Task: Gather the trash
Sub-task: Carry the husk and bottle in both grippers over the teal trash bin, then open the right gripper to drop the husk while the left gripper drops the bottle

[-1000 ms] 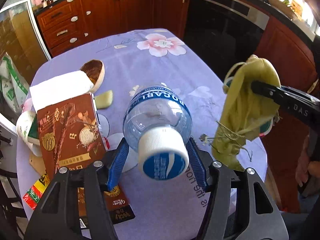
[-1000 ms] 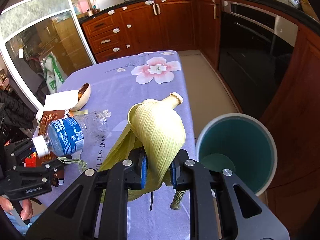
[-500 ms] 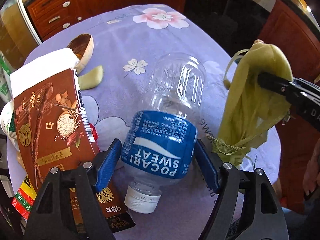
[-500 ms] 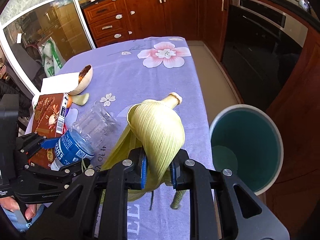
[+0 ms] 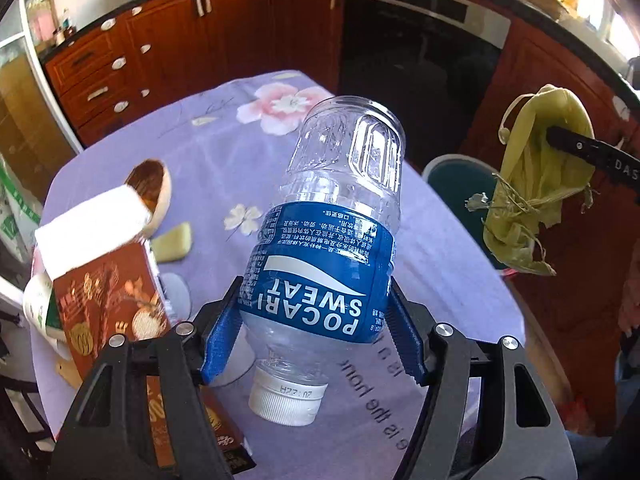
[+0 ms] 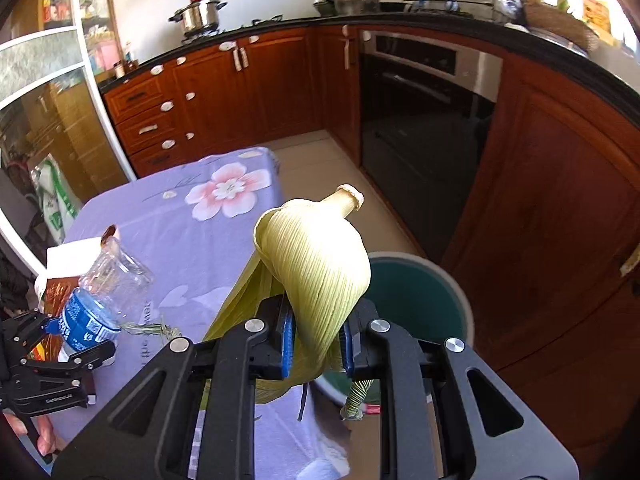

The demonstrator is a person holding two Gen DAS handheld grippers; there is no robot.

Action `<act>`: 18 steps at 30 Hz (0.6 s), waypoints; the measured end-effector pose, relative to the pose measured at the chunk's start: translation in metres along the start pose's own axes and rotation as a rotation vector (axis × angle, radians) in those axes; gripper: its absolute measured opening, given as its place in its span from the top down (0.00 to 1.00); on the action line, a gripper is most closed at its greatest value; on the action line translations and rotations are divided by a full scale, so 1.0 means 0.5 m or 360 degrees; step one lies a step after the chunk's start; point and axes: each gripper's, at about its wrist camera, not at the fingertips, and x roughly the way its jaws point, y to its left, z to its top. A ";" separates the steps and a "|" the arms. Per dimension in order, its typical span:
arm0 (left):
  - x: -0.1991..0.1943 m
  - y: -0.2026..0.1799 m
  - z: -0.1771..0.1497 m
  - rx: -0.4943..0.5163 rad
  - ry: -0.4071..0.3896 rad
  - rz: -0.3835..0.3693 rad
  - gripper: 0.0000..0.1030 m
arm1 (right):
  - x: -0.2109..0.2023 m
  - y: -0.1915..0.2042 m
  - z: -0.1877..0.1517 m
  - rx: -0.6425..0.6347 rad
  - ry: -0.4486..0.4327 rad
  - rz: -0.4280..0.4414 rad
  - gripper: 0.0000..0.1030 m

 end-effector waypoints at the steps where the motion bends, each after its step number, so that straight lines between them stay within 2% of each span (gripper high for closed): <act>1: -0.002 -0.020 0.018 0.0037 -0.0018 -0.0030 0.34 | -0.004 -0.025 0.004 0.0033 -0.0015 -0.0043 0.83; 5: 0.010 -0.099 0.084 0.0163 -0.0074 -0.0136 0.34 | 0.006 -0.114 0.004 0.0100 -0.0032 -0.0263 0.83; 8: 0.032 -0.157 0.113 0.0255 -0.0098 -0.0172 0.34 | 0.048 -0.160 -0.009 0.0131 0.0024 -0.0354 0.82; 11: 0.068 -0.194 0.131 0.0281 -0.0063 -0.0243 0.34 | 0.104 -0.183 -0.031 0.0148 0.0128 -0.0363 0.82; 18: 0.153 -0.253 0.141 0.0360 0.0054 -0.0276 0.34 | 0.212 -0.213 -0.072 0.0207 0.0346 -0.0311 0.72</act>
